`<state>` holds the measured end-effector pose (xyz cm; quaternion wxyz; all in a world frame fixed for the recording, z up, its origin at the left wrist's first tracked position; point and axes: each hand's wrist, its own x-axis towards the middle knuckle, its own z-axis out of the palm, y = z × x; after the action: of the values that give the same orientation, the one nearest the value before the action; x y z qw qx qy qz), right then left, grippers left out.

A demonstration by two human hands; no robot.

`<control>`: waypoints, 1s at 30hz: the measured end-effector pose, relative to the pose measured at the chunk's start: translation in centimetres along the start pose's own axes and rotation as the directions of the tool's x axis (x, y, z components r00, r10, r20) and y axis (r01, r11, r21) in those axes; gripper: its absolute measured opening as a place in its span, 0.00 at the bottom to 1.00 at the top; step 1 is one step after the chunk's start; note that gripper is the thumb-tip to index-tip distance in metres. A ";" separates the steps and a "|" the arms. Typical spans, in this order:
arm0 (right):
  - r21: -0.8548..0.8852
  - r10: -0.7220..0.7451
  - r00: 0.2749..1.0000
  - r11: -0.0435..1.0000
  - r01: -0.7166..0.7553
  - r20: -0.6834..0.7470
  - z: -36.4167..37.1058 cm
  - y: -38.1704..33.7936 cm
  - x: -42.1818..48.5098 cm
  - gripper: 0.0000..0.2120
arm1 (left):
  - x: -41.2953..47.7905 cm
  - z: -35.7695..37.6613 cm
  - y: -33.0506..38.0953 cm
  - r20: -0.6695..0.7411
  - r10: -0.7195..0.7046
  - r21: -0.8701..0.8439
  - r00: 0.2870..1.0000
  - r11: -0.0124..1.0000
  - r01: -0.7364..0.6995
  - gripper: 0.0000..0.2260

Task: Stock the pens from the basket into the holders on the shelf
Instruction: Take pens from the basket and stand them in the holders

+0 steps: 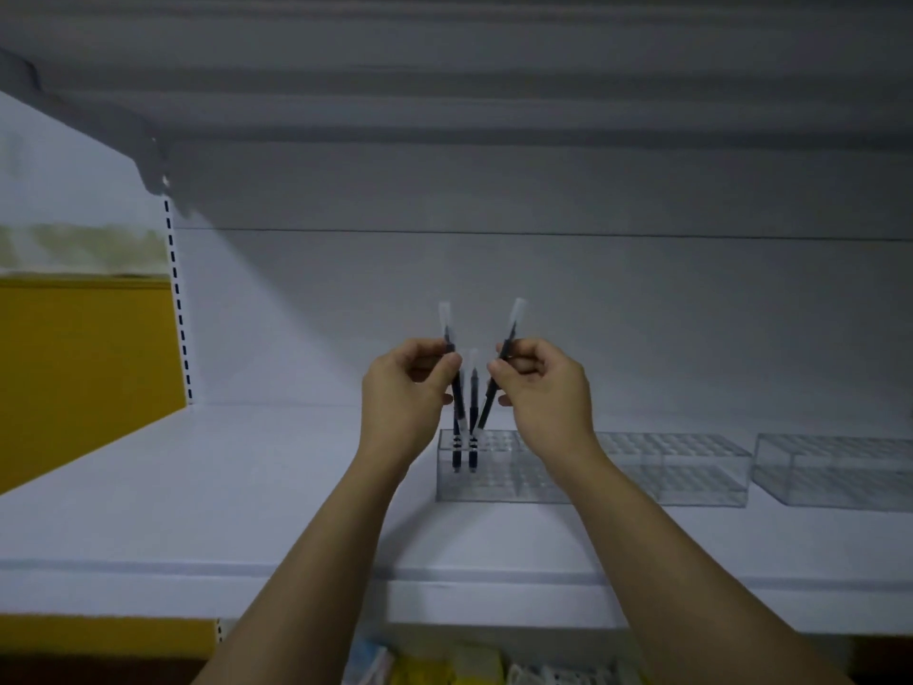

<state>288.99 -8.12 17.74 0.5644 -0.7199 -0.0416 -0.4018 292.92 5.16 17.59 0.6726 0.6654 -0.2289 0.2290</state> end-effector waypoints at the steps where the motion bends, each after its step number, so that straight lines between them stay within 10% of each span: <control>1: -0.021 0.009 1.000 1.000 -0.009 0.009 0.2 0.5 0.1 0.09 | 0.0 0.1 -0.4 0.006 0.001 -0.009 1.000 1.000 -0.001 0.06; 30: -0.501 0.080 0.981 0.865 0.021 0.179 0.2 2.8 -1.6 0.14 | -0.5 -0.1 -2.7 0.094 0.170 0.432 0.981 0.881 -0.194 0.02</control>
<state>289.49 -8.32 14.58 0.3581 -0.8775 0.0203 -0.3182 294.21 5.25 15.11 0.4745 0.7813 -0.2506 0.3187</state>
